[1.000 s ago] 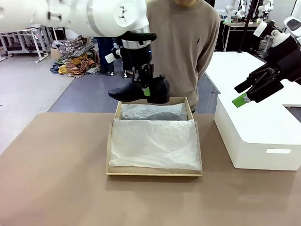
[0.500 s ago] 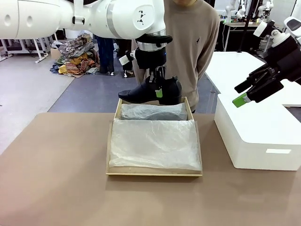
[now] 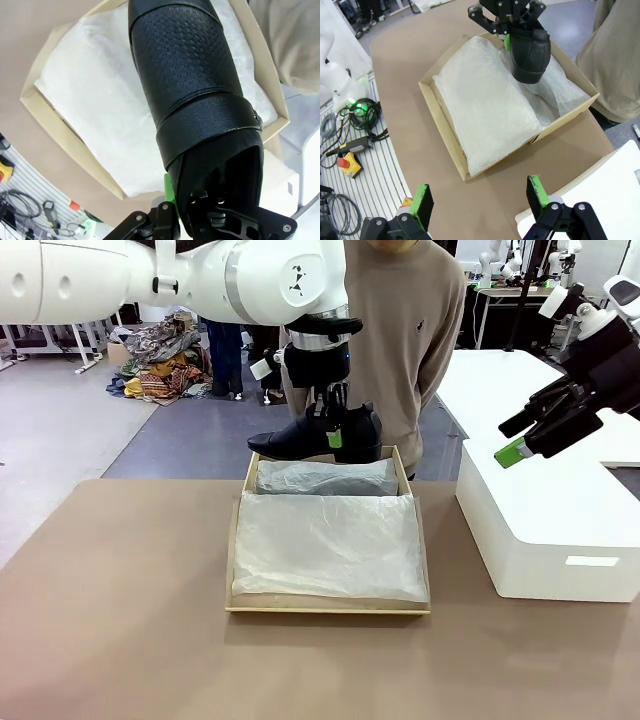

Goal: Pack the shoes into the box.
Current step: Place the other shoe of the Shoes into the Shoes Box.

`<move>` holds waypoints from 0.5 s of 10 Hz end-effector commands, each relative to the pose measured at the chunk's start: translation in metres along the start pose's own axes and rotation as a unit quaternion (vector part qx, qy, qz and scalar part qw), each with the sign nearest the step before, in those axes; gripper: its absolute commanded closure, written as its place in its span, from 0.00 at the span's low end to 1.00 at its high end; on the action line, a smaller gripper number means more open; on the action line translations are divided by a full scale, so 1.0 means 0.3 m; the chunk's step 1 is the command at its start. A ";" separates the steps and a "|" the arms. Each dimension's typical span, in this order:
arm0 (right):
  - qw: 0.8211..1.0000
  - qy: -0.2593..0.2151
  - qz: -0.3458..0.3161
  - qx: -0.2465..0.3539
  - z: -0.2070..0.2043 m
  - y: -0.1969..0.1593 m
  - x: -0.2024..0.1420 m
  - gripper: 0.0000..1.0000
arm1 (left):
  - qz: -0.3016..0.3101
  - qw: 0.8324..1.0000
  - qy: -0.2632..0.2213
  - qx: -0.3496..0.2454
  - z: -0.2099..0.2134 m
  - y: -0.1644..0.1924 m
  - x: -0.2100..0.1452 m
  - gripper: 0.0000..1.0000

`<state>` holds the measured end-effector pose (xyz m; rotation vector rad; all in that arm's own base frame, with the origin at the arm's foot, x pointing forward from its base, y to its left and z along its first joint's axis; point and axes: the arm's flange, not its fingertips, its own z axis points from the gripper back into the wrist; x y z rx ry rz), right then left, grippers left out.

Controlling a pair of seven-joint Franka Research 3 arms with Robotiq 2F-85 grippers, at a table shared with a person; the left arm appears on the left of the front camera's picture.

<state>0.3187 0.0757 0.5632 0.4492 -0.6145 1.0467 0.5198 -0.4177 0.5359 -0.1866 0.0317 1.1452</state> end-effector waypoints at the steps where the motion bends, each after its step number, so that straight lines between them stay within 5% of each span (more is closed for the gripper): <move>1: 1.000 -0.013 0.005 0.009 -0.003 -0.001 0.006 0.00 | 0.029 0.999 -0.015 0.005 -0.001 -0.031 -0.039 1.00; 5: 1.000 -0.013 0.005 0.009 -0.003 -0.001 0.006 0.00 | 0.102 0.993 -0.049 0.017 -0.042 -0.083 -0.120 1.00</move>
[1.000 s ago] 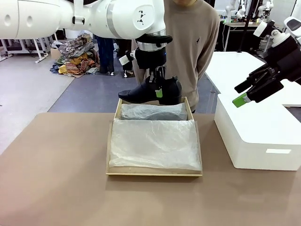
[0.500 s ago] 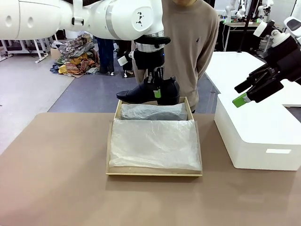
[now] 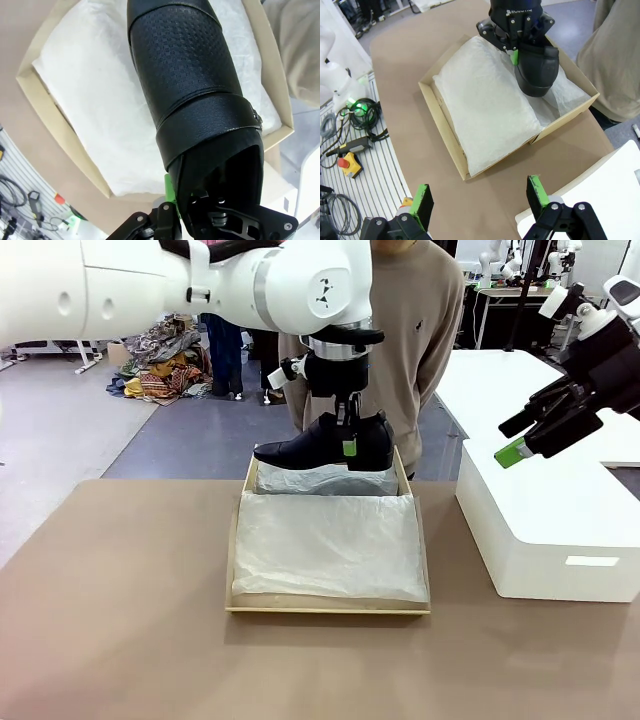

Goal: Pack the shoes into the box.
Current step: Place the other shoe of the Shoes into the Shoes Box.

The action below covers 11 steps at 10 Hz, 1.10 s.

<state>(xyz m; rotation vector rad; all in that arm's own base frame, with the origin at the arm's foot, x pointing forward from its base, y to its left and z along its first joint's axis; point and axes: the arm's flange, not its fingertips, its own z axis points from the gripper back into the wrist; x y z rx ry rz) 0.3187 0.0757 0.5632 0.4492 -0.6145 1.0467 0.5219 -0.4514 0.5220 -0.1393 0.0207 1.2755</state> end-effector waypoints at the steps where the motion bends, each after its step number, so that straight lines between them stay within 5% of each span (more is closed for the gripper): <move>1: 1.000 -0.013 0.005 0.009 -0.003 -0.001 0.006 0.00 | 0.052 0.998 -0.024 -0.004 0.007 -0.044 -0.050 1.00; 11: 1.000 -0.013 0.005 0.009 -0.003 -0.001 0.006 0.00 | 0.083 0.996 -0.026 -0.021 -0.119 -0.073 -0.047 1.00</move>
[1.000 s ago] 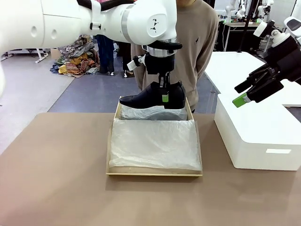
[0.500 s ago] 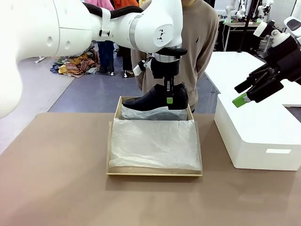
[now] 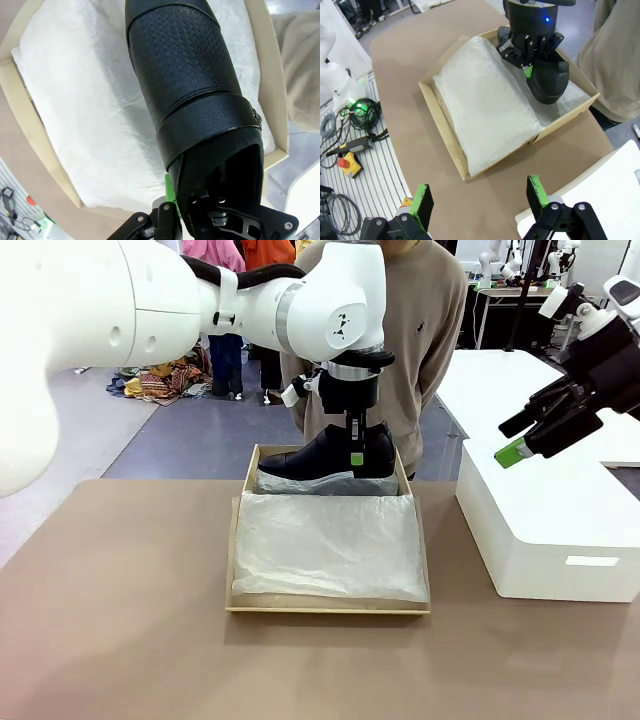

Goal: Pack the shoes into the box.
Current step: Place the other shoe of the Shoes into the Shoes Box.

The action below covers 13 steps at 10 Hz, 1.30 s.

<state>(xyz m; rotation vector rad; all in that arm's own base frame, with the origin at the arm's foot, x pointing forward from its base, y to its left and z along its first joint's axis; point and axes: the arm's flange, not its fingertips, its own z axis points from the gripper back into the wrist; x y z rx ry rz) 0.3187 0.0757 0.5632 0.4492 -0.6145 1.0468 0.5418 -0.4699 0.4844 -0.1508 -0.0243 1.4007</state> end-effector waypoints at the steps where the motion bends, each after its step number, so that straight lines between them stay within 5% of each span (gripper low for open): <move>1: 1.000 -0.013 0.005 0.009 -0.003 -0.001 0.006 0.00 | 0.024 1.000 -0.012 -0.002 0.001 -0.002 -0.021 1.00; 13: 1.000 -0.013 0.005 0.009 -0.003 -0.001 0.006 0.00 | 0.060 0.997 -0.051 0.002 -0.156 -0.012 -0.058 1.00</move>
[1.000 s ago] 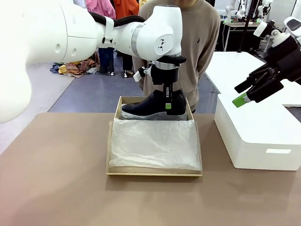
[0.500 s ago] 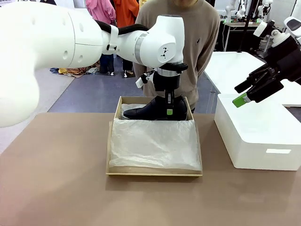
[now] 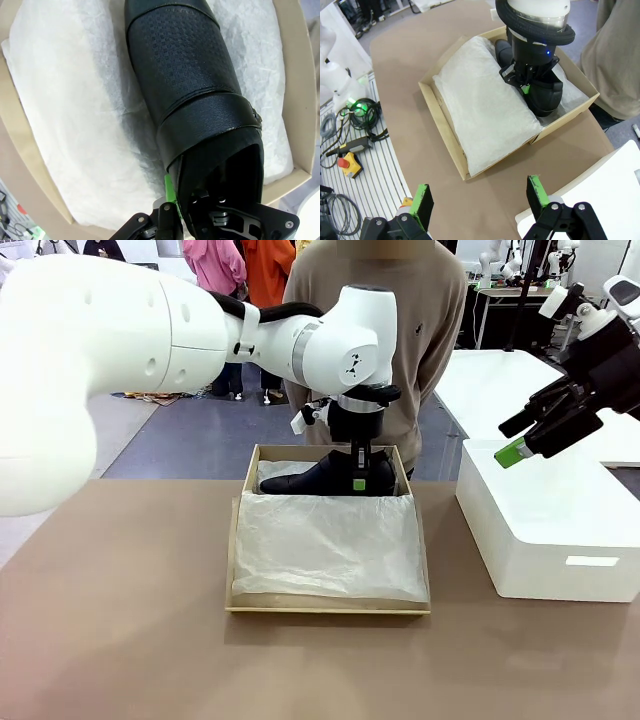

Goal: Pack the shoes into the box.
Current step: Place the other shoe of the Shoes into the Shoes Box.

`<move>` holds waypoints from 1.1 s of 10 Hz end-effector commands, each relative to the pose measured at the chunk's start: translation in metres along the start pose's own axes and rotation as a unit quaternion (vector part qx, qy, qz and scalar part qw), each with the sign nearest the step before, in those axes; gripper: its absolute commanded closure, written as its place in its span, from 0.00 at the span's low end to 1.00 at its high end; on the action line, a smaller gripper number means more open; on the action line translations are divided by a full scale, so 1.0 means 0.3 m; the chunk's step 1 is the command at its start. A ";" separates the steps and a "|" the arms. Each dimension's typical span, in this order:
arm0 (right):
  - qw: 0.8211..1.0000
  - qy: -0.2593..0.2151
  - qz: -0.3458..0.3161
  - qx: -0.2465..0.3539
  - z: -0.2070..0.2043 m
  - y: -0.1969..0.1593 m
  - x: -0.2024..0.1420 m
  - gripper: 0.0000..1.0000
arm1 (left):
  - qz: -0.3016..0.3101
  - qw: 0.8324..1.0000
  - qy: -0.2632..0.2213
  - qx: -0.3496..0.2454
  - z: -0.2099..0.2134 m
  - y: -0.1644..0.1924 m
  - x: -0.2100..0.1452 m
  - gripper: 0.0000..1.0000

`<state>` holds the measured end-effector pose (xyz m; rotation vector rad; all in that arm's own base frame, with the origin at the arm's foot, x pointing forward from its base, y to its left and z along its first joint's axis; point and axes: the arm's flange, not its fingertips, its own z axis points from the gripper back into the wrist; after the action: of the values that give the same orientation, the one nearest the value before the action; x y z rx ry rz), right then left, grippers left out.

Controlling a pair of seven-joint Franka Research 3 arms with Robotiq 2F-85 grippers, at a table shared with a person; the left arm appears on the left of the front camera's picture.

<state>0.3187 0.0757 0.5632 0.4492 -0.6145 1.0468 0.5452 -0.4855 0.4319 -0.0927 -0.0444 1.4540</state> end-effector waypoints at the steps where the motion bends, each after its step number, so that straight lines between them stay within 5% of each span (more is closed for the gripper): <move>1: 1.000 -0.013 0.005 0.009 -0.003 -0.001 0.006 0.00 | 0.036 0.999 -0.023 -0.011 0.022 -0.015 -0.022 1.00; 6: 1.000 -0.013 0.005 0.009 -0.003 -0.001 0.006 0.00 | 0.024 1.000 -0.008 -0.002 0.016 -0.021 -0.023 1.00; 7: 1.000 -0.013 0.005 0.009 -0.003 -0.001 0.006 0.00 | 0.023 1.000 -0.005 0.000 0.016 -0.023 -0.023 0.92; 11: 1.000 -0.013 0.005 0.009 -0.003 -0.001 0.006 0.00 | 0.024 1.000 -0.001 -0.008 0.071 -0.024 -0.008 0.14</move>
<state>0.3187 0.0757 0.5632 0.4492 -0.6145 1.0468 0.5489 -0.4870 0.4421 -0.1194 -0.0503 1.4652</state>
